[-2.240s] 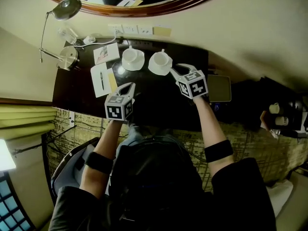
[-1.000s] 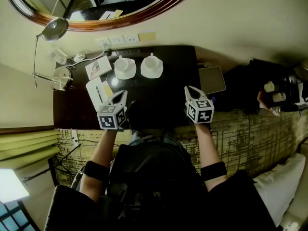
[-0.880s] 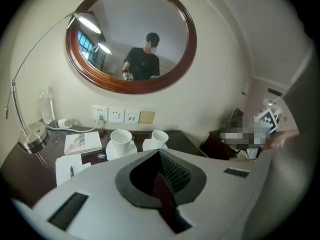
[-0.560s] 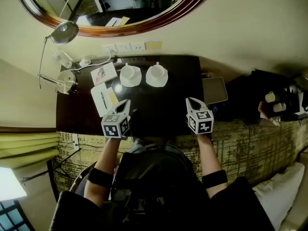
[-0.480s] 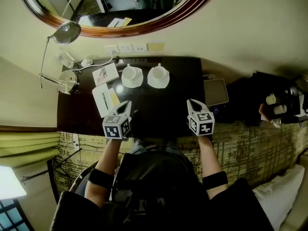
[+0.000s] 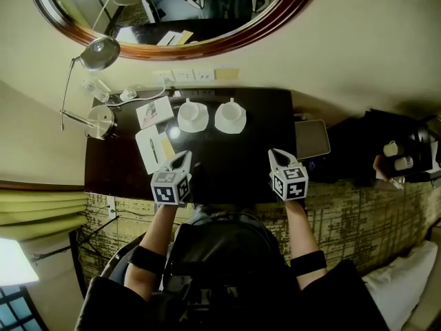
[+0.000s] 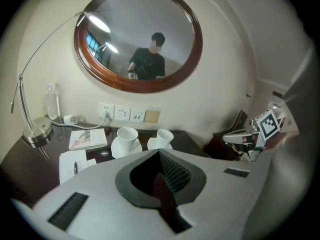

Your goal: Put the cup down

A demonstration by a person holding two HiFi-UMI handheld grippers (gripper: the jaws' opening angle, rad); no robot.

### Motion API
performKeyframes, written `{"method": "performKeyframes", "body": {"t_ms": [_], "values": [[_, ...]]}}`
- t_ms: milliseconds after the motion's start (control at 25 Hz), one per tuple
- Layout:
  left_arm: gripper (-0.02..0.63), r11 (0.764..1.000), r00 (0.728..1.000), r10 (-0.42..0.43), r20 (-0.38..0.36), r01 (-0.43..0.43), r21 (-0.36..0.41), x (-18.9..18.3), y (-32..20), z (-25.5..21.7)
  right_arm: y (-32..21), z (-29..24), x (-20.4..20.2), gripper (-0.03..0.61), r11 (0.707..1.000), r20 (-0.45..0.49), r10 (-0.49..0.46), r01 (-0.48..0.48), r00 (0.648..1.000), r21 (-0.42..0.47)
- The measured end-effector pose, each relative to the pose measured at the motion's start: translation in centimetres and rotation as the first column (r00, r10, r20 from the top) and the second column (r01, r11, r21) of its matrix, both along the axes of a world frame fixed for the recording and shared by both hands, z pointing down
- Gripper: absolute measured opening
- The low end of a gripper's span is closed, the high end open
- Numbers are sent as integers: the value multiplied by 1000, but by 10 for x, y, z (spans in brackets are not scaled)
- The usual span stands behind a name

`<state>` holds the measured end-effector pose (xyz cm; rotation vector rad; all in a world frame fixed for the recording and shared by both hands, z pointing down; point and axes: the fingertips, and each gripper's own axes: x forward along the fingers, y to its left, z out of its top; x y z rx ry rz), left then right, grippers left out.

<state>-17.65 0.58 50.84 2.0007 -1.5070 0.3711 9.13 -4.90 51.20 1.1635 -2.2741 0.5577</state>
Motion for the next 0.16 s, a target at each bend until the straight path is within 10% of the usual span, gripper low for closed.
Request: {"method": "performKeyframes", "body": {"t_ms": [160], "values": [[0, 1000, 1000, 1, 0, -1, -11, 0, 0, 3, -2, 1, -1, 0, 1000, 2, -8, 8, 1000, -4]]}}
